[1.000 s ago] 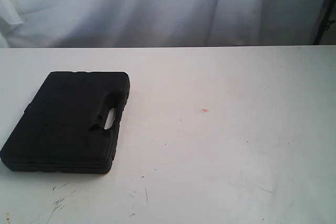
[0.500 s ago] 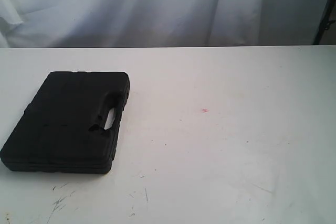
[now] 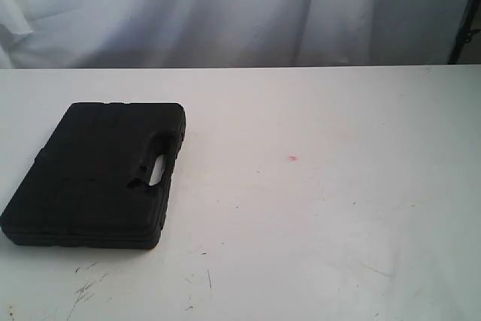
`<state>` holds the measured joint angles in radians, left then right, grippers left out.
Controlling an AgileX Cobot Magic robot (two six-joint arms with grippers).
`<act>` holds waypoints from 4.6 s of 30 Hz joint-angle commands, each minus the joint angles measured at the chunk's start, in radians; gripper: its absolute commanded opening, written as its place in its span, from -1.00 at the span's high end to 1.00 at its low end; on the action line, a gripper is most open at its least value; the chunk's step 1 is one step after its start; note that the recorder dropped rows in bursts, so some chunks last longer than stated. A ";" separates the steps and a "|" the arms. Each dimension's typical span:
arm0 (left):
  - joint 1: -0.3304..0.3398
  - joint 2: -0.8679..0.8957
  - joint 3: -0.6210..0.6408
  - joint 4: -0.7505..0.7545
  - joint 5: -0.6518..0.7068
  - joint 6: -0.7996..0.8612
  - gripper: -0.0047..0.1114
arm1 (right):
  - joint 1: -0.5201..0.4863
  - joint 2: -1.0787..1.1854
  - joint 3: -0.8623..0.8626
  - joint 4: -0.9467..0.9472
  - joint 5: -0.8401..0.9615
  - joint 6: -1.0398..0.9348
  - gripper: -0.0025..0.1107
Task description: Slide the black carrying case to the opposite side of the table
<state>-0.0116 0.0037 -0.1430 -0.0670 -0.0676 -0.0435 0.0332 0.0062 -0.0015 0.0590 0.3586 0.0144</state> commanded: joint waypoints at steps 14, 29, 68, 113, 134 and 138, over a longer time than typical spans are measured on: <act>-0.005 0.676 -0.586 -0.061 0.521 -0.001 0.92 | -0.003 -0.006 0.001 0.009 -0.013 -0.001 0.96; -0.005 1.144 -0.654 -0.164 0.773 0.026 0.92 | -0.003 -0.006 0.001 0.009 -0.013 -0.001 0.96; -0.345 1.844 -1.258 -0.166 1.043 -0.084 0.92 | -0.003 -0.006 0.001 0.008 -0.011 -0.001 0.96; -0.412 2.200 -1.454 -0.062 0.981 -0.217 0.92 | -0.003 -0.006 0.001 0.008 -0.011 -0.001 0.96; -0.546 2.200 -1.454 -0.334 0.738 -0.297 0.92 | -0.003 -0.006 0.001 0.008 -0.011 -0.001 0.96; -0.581 2.202 -1.456 -0.349 0.689 -0.305 0.92 | -0.003 -0.006 0.001 0.008 -0.011 -0.001 0.96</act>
<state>-0.5713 2.2208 -1.5897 -0.3629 0.6819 -0.3253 0.0332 0.0062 -0.0015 0.0590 0.3586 0.0144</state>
